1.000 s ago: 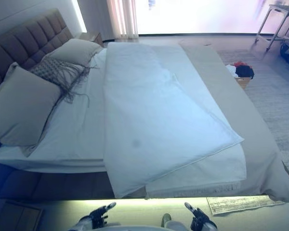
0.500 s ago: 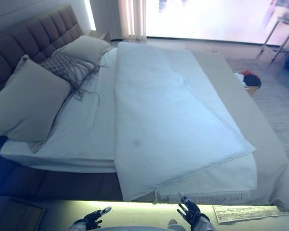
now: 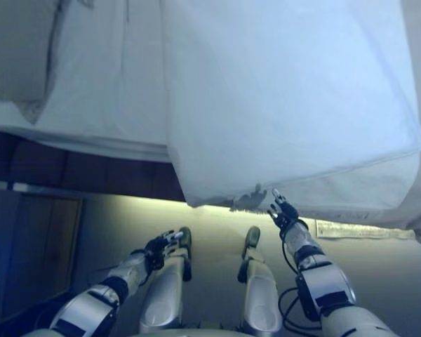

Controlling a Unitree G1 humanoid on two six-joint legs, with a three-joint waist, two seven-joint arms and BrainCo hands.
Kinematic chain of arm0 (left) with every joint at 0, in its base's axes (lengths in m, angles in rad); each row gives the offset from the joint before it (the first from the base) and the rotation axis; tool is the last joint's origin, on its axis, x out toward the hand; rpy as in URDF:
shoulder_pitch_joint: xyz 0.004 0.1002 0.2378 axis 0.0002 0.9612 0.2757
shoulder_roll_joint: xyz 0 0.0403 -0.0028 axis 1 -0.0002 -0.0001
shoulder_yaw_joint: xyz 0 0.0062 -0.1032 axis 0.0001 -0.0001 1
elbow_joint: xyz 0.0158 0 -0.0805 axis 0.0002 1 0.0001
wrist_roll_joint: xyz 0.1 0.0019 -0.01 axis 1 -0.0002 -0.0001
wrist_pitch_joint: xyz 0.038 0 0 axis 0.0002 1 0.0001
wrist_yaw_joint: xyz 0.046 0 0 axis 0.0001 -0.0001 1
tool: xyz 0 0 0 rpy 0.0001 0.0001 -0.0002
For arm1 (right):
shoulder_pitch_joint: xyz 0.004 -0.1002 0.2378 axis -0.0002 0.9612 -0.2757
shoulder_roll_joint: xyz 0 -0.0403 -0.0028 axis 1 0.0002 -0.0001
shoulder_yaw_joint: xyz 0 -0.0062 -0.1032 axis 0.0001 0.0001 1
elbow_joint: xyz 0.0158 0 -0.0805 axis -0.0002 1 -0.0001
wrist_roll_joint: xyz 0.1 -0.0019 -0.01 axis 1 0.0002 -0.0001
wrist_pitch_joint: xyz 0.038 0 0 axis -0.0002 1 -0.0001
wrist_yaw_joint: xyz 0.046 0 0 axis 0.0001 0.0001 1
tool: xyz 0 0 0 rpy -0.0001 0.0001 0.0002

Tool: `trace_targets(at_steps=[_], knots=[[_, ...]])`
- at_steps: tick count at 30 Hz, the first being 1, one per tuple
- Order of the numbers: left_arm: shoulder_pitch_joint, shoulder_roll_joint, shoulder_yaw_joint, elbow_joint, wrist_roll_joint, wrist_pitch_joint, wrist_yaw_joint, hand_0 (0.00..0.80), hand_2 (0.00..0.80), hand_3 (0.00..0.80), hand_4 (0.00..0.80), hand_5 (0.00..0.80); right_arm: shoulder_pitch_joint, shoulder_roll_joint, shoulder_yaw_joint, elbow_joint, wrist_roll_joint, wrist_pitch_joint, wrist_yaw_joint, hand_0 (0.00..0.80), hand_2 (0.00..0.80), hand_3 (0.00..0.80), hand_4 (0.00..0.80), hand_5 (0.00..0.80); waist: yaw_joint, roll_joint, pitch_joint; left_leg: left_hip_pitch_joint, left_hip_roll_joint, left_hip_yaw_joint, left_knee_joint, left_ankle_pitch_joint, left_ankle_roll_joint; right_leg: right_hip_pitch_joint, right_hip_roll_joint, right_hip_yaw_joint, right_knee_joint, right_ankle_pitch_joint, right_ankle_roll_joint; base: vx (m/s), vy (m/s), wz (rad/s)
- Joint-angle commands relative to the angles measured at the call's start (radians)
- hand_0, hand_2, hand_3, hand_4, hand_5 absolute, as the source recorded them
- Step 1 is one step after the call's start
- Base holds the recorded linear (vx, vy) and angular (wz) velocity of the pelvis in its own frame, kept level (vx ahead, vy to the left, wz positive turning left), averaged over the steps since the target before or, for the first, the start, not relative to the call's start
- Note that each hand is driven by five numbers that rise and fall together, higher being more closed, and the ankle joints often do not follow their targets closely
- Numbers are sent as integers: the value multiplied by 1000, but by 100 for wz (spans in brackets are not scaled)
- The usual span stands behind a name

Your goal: Make the bed neatly

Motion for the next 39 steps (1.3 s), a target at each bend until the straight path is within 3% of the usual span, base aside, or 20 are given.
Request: trace_targets(at_steps=[1, 9, 20, 26, 39], knots=[[-37, -4, -25, -36, -63, -17, 27, 0, 0, 0, 0, 0, -40, -52, -2, -27, 25, 17, -24, 0, 0, 0, 0, 0, 24, 4, 0, -35, -36, -8, -1, 17, 24, -39, -58, 44, 38, 26, 73, -97, 12, 3], [-49, -2, -40, -122, -135, -37, 61, 0, 0, 0, 0, 0, -64, -88, -14, -6, 35, 33, -82, 0, 0, 0, 0, 0, 20, 18, 38, -101, -42, -23, 52, 6, 23, -103, -57, 49, 78, 16, 67, -42, -15, -1], [-13, 5, -36, -239, -204, -65, 80, 0, 0, 0, 0, 0, -89, -124, -27, -106, 125, -77, 149, 0, 0, 0, 0, 0, 14, 53, 52, -163, -51, -27, 127, -21, 23, -184, -57, 59, 168, -19, 58, -2, 29, 0], [16, 12, -32, -297, -263, -96, 71, 0, 0, 0, 0, 0, -164, -172, -22, -172, 111, -75, 211, 0, 0, 0, 0, 0, 17, 72, 39, -234, -54, -31, 196, -38, 23, -259, -61, 67, 231, -34, 51, 8, 54, -2], [99, 40, -5, -402, -357, -194, 40, 0, 0, 0, 0, 0, -405, -268, 44, -318, 107, -93, 181, 0, 0, 0, 0, 0, 54, 114, 20, -347, -68, -61, 234, -34, 32, -391, -66, 93, 304, -55, 37, 4, 38, 4]])
